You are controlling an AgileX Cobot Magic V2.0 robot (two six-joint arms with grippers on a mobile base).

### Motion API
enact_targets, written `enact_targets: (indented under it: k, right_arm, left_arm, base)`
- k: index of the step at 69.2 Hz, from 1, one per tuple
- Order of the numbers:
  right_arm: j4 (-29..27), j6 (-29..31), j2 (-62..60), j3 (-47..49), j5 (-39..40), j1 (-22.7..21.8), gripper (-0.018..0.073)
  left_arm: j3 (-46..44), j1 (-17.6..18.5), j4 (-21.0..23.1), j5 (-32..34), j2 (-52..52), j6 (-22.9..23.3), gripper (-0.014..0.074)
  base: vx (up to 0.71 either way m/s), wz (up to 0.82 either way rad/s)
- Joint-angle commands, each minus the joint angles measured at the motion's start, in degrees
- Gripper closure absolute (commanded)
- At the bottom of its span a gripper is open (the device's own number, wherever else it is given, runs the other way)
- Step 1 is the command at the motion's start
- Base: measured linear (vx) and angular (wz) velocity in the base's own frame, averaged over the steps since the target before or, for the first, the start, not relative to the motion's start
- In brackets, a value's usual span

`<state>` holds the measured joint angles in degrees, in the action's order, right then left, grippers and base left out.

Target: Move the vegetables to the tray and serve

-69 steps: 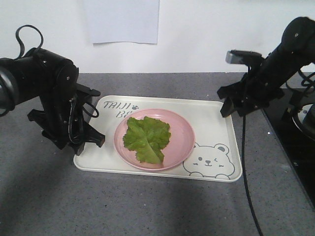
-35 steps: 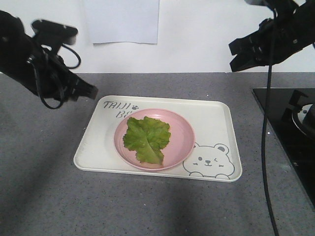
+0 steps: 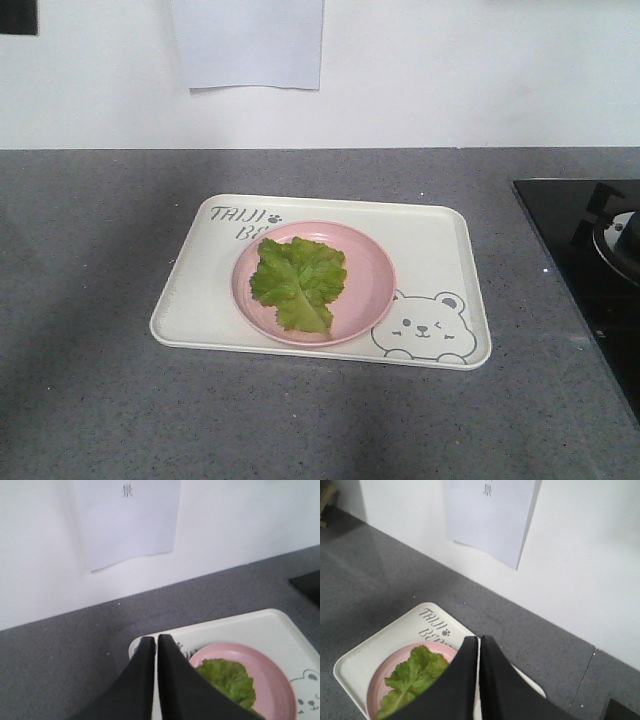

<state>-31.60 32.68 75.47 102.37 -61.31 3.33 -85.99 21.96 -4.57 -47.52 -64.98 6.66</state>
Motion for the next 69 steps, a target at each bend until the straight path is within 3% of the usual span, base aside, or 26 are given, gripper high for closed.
enact_targets:
  k: [1, 10, 16, 28, 40, 53, 69]
  right_arm:
    - [-1.4, 3.2, -3.6, 0.6, 6.3, 0.0, 0.0565]
    - [0.6, 4.4, -7.9, -11.6, 14.3, 0.0, 0.0565]
    - [-1.0, 6.0, -13.1, -23.9, 19.5, 0.1, 0.0565]
    - [-1.8, 9.5, -28.3, -47.4, 32.1, 0.0, 0.0565]
    - [0.0, 10.0, -42.2, -64.9, 33.4, 0.0, 0.0565]
    - [0.9, 10.0, -51.9, -75.7, 36.9, 0.0, 0.0565]
    - [0.7, 10.0, -54.8, -77.2, 36.9, 0.0, 0.0565]
  left_arm:
    - [-1.5, 0.2, 1.9, 5.6, 4.1, -0.8, 0.0603]
    - [1.2, 0.2, 3.2, 8.5, 8.2, -4.0, 0.0603]
    - [6.9, 0.2, 3.2, 9.7, 12.2, -6.1, 0.0603]
    - [26.8, 0.2, 3.3, 16.1, 22.8, -7.3, 0.0603]
    - [50.5, 0.2, 7.1, 27.1, 32.6, -7.3, 0.0603]
    - [65.3, 0.2, 8.8, 33.4, 37.9, -7.3, 0.0603]
    - [66.4, 0.2, 9.0, 39.4, 38.0, -7.3, 0.0603]
  base:
    - [0.00, 0.00]
    - [0.00, 0.00]
    - [0.00, 0.00]
    - [0.00, 0.00]
    - [0.00, 0.00]
    - [0.00, 0.00]
    - [0.00, 0.00]
